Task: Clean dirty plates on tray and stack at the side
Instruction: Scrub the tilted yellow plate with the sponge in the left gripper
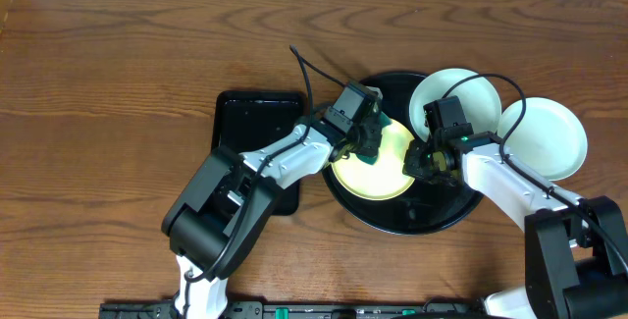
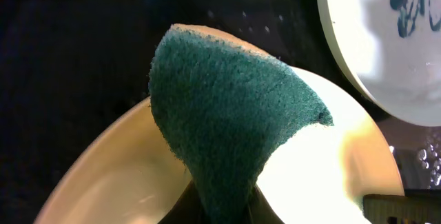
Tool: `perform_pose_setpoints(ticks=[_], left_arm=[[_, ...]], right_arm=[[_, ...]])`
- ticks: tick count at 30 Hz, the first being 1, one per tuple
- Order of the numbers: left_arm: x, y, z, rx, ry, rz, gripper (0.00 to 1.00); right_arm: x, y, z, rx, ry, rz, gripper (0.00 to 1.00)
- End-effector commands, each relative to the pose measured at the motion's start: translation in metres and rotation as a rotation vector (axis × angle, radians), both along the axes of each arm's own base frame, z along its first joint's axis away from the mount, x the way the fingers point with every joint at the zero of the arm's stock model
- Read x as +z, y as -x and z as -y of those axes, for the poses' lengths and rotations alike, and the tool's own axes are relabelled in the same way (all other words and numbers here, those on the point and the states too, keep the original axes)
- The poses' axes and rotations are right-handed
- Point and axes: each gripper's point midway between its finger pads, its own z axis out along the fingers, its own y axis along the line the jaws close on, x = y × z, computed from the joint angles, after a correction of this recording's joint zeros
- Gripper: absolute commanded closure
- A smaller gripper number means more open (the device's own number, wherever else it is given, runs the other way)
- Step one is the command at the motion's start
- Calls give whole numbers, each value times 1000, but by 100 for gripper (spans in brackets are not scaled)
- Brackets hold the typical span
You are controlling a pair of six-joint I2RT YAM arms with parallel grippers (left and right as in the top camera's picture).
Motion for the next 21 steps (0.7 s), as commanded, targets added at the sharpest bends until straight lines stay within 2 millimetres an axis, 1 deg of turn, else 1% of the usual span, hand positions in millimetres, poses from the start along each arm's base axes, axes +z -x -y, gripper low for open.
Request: perform_pose_setpoints(ticks=[1,4,6,8,12,15,18,21], left_arm=[[19,-16,-17,25,-36,102,93],[42,-24,-10,29,12,163,93],[48,-26,-8,32,29,181,92],[48,-26,-5,31,34,183,93],[36,-20,2,10,22,167,92],[20,-16,4,0,4,144,92],[2,-12,2,-3,-23,109,92],[-11,-4,-5,-4,-62,59,92]], right_arm=[[-16,18,0,11,6,-68,99],[-16,18,0,11,7,-69,99],[-16,18,0,12,7,-69,99],[-16,18,0,12,7,-69,99],[-16,18,0,12,7,-69,99],[-16,18,0,12,6,-70,99],[-16,18,0,12,6,-69,99],[-16,18,0,12,6,-70,99]])
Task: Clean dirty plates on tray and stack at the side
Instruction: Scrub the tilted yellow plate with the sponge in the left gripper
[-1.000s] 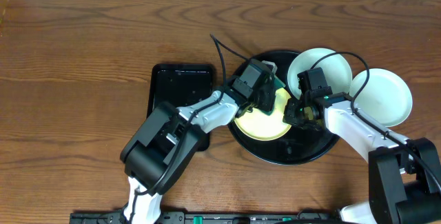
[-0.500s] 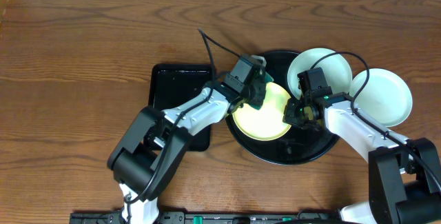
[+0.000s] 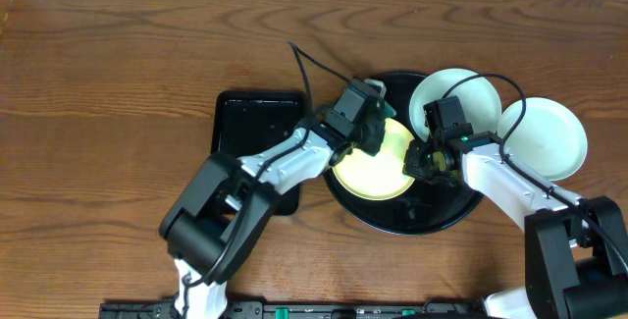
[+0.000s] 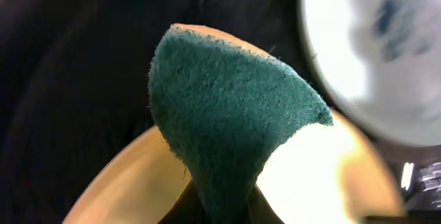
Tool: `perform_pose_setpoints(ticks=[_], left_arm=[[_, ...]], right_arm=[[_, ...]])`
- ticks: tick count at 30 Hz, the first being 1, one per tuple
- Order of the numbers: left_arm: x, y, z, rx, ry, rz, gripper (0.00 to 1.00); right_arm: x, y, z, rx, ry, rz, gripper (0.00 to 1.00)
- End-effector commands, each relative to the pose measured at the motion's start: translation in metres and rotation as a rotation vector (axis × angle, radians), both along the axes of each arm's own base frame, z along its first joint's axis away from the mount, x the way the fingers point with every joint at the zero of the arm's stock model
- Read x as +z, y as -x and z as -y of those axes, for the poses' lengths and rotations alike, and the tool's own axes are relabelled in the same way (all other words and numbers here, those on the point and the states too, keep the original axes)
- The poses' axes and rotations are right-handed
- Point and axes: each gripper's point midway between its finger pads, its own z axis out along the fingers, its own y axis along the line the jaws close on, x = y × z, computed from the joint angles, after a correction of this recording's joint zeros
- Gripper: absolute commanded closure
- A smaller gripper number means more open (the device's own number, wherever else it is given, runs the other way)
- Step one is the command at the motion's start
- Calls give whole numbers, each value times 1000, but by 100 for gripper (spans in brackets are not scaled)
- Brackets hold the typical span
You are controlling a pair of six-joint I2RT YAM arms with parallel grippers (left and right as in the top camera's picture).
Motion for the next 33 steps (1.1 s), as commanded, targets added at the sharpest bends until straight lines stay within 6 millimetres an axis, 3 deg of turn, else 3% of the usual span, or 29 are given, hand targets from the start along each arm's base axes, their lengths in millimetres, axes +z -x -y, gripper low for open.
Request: perform_pose_setpoints(ticks=[1,6,10,16,19,24,33], left_arm=[[-23,11,-12,-8,-71,-59,92],[-32,46,-17,-66,-80,-218,92],[-17,66,-6,-163,-9,-275,92],[32,47,14,-200,108,-125,92],[44,31,21,-188,136,-42,92],[37,17,14,-118,61,24,92],[-11,29,5,-117,-18,-82,93]], right_arm=[[-16,18,0,12,7,-70,99],[-16,18,0,12,7,-70,99],[-16,18,0,12,7,-69,99],[-16,18,0,12,7,-70,99],[-16,18,0,12,7,-69,99],[-16,18,0,12,7,-69,99],[-16,19,0,12,8,-73,99]])
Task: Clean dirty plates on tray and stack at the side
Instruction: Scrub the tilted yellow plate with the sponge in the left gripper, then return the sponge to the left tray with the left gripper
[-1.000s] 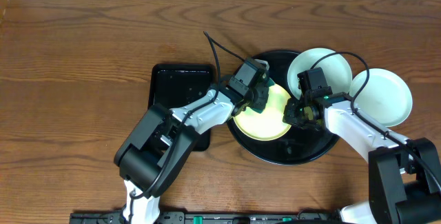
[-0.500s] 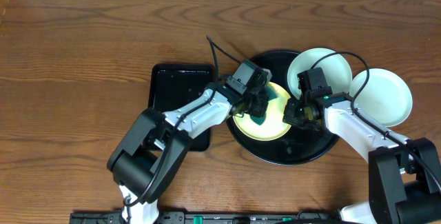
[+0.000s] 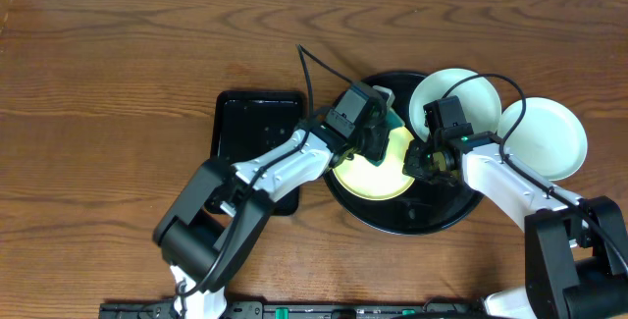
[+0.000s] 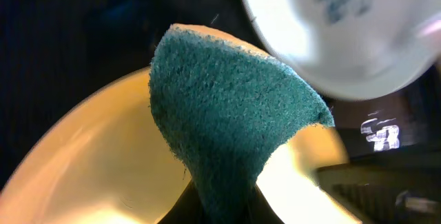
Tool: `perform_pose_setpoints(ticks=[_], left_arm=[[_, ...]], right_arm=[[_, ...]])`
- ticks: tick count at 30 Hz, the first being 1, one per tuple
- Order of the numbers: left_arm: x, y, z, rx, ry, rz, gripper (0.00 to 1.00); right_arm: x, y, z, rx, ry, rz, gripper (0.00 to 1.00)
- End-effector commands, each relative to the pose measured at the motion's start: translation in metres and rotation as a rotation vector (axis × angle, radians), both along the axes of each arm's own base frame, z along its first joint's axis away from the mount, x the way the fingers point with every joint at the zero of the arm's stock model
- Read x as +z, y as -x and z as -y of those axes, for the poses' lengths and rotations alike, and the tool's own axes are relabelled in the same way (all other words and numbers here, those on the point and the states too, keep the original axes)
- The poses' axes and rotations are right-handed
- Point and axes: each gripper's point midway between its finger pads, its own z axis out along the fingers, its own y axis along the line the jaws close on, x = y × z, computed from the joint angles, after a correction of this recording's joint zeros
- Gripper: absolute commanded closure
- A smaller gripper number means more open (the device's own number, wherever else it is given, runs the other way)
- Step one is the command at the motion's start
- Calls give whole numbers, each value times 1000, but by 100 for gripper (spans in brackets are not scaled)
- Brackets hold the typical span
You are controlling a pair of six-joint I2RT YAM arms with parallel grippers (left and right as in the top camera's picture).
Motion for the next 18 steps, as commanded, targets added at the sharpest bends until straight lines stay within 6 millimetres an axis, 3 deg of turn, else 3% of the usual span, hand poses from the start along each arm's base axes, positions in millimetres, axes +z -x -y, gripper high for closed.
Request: perform_pose_setpoints(ticks=[1,7,10,12,18], left_arm=[[-22,6,-9,-1,-61,-38,92],[-33,13,-29,24,-119,-113,92],[-28,10,-41,49,-124,-126,92],[-15,6,-43,55,-97,-117,92],[50,-5,-44,54,39,-38,92]], right_arm=[[-16,19,0,12,8,-72,99],[-16,18,0,11,7,-67,96],[-15,13,-1,11,6,-49,92],[-15,11,0,10,8,-40,92],[-14,9,-1,9,6,-32,92]])
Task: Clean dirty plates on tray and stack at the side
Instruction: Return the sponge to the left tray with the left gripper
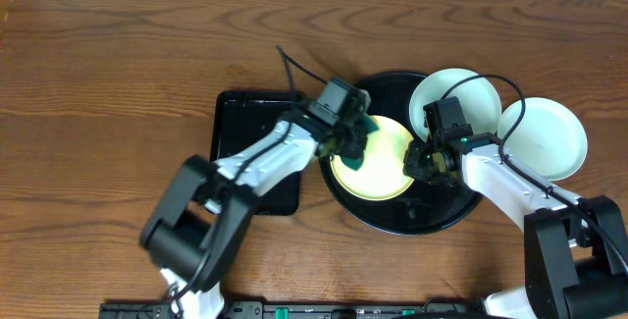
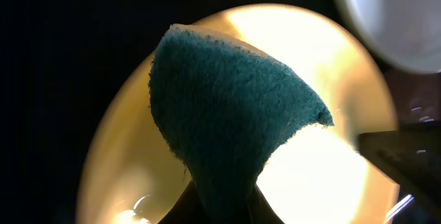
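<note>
A yellow plate (image 1: 378, 167) lies in the round black tray (image 1: 412, 219). My left gripper (image 1: 345, 140) is shut on a green sponge (image 1: 361, 126) and presses it on the plate's left part. In the left wrist view the sponge (image 2: 231, 107) covers the middle of the plate (image 2: 331, 176). My right gripper (image 1: 420, 159) holds the plate's right rim, and its dark body (image 2: 406, 165) shows at the right edge. A white plate (image 1: 449, 95) with blue smears (image 2: 403, 14) leans on the tray's far right rim.
Another white plate (image 1: 545, 137) lies on the table to the right of the tray. A rectangular black tray (image 1: 250, 132) sits left of the round one, partly under my left arm. Cables run over both arms.
My left gripper has moved left with the sponge, from the plate's far rim near the white plate to the plate's left side. The right gripper and the plate have stayed put.
The sponge first rested on the plate's upper middle, with my right gripper holding the rim. Later it was at the far rim, then further right near the smeared white plate. Now it is on the left side, and the right grip is unchanged.
</note>
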Tool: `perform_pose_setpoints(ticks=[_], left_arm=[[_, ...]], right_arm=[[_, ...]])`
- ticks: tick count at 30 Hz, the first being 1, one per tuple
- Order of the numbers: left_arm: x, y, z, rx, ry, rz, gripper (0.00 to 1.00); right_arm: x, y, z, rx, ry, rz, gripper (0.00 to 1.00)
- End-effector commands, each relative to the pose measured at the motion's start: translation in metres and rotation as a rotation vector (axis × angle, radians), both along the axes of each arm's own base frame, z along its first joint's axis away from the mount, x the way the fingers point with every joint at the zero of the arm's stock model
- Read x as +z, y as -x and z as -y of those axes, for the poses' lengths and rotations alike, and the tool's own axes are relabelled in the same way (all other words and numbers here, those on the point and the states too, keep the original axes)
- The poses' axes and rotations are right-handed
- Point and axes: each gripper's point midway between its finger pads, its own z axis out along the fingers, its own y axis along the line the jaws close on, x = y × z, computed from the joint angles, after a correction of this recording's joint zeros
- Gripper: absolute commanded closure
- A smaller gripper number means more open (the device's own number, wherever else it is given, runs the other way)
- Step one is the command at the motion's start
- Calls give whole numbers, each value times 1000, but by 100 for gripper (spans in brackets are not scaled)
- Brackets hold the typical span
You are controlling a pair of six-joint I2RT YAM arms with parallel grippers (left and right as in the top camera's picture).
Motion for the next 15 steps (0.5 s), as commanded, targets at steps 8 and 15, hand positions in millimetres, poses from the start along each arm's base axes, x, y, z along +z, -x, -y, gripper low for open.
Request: perform_pose_setpoints(ticks=[8,15], left_arm=[[78,-16,-45,90,72,87,89],[63,-26,-110,231,-1,1,89]], right_arm=[[-15,12,1,7,15,-45,90],[-20,21,4,7,21,-65,93]])
